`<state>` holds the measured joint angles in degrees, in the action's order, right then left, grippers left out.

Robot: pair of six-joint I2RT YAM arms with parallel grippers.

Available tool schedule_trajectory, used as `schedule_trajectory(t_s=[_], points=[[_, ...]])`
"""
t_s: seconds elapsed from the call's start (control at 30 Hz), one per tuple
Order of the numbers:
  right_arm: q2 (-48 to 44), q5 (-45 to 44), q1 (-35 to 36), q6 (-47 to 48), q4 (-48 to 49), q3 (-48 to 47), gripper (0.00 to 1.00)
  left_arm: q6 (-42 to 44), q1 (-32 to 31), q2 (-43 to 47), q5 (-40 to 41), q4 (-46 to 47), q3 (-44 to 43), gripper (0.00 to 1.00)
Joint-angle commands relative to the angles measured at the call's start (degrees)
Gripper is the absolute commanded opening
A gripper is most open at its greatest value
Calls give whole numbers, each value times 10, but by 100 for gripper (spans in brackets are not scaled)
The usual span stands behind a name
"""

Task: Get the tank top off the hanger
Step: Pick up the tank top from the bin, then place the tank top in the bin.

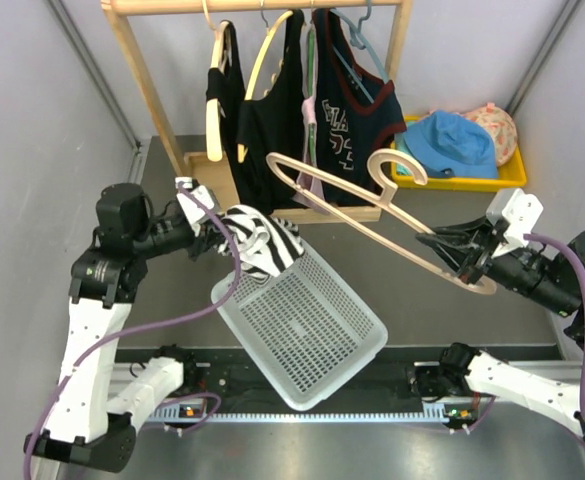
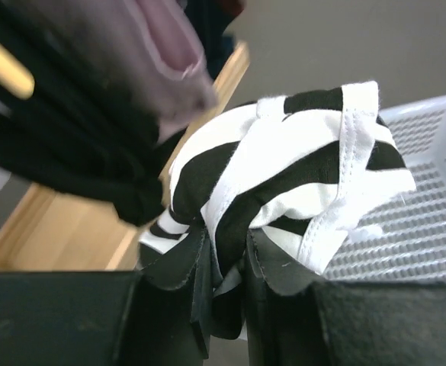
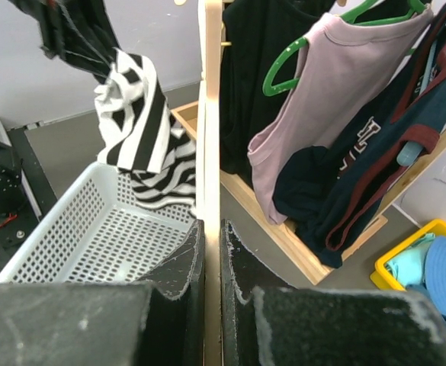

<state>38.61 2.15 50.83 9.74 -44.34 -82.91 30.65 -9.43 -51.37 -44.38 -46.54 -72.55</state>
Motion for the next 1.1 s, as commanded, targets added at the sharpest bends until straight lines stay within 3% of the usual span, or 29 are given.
schedule_trajectory(t_s=[0.0,0.1,0.17,0.3,0.47,0.63,0.73,0.77,0.8,1.07], points=[[-11,-15,-5,-11,33,-2,0,-95,-12,9,-143,81,-1,24],[-13,-34,-6,-11,37,-2,0,-270,-55,18,-158,223,33,22],[-16,-45,-5,-13,41,-2,0,-280,-99,9,-136,234,36,22],[-26,-65,-5,-17,43,-2,0,-293,-117,0,-137,219,78,22],[-33,-80,-5,-18,42,-4,0,-213,-119,8,-124,145,148,20],[-35,-82,-5,-18,39,1,0,-28,-119,1,-92,-1,181,22],[-35,-81,-5,-19,42,6,0,26,-119,5,-74,-22,208,53],[-35,-81,-5,-19,43,6,0,35,-120,4,-67,-25,214,84],[-35,-82,-5,-19,43,6,0,52,-121,3,-60,-26,219,99],[-29,-80,-5,-22,38,4,0,66,-120,-7,20,-10,168,99]])
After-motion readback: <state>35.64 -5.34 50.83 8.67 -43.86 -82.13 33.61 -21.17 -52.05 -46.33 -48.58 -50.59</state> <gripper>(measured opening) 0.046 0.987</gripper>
